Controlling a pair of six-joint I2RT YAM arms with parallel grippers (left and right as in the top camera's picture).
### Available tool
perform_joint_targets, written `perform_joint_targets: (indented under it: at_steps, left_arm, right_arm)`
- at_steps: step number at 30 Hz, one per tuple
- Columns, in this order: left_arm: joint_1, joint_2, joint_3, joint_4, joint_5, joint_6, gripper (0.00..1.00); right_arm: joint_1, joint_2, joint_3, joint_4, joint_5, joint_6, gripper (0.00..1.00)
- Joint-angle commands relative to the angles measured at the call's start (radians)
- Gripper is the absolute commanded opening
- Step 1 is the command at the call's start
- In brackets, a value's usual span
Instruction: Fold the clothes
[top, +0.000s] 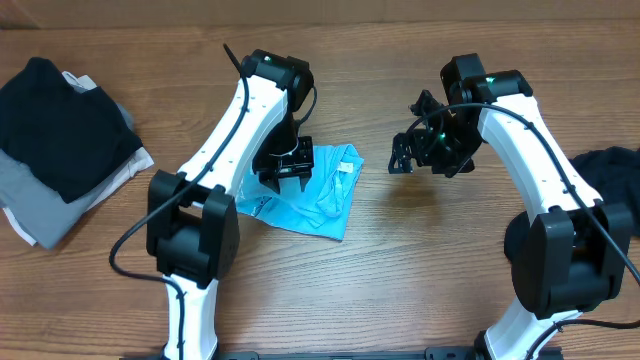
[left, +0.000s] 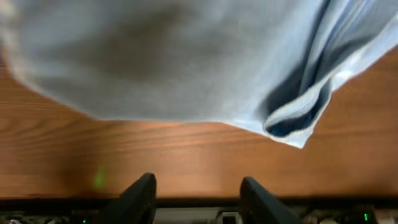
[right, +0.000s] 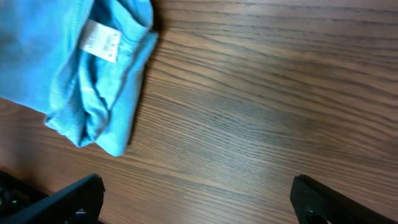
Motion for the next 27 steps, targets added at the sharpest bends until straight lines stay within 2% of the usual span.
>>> perform_joint_targets:
  at_steps: [1, 4, 5, 7, 9, 13, 15, 20, 27]
  left_arm:
    - [-0.03, -0.216, -0.05, 0.035, -0.122, -0.102, 0.51]
    - [-0.028, -0.316, -0.142, 0.111, -0.127, -0.12, 0.53]
    - [-0.025, -0.354, -0.192, 0.161, -0.126, -0.137, 0.59]
    - [-0.014, -0.408, -0.315, 0.259, -0.097, -0.188, 0.65]
    - [0.0, -0.416, -0.488, 0.422, 0.0, -0.247, 0.64]
    - [0.014, -0.416, -0.644, 0.563, 0.043, -0.36, 0.56]
    - [0.013, -0.416, -0.687, 0.62, 0.015, -0.399, 0.56]
    - [0.014, -0.417, -0.702, 0.713, -0.031, -0.407, 0.57]
    - [0.018, -0.416, -0.711, 0.702, -0.12, -0.436, 0.57]
  right_arm:
    - [0.003, -0.027, 0.0, 0.0, 0.028, -0.006, 1.0]
    - [0.003, -0.027, 0.0, 0.0, 0.028, -0.006, 1.0]
    - [0.003, -0.027, 0.0, 0.001, 0.028, -0.006, 1.0]
    - [0.003, -0.027, 0.0, 0.001, 0.029, -0.006, 1.0]
    - [0.003, -0.027, 0.0, 0.0, 0.028, -0.006, 1.0]
    - [0.003, -0.027, 0.0, -0.006, 0.037, -0.006, 1.0]
    - [0.003, -0.027, 0.0, -0.006, 0.04, -0.006, 1.0]
    - [0.003, -0.027, 0.0, -0.006, 0.04, -0.006, 1.0]
    - [0.003, -0.027, 0.0, -0.009, 0.04, -0.006, 1.0]
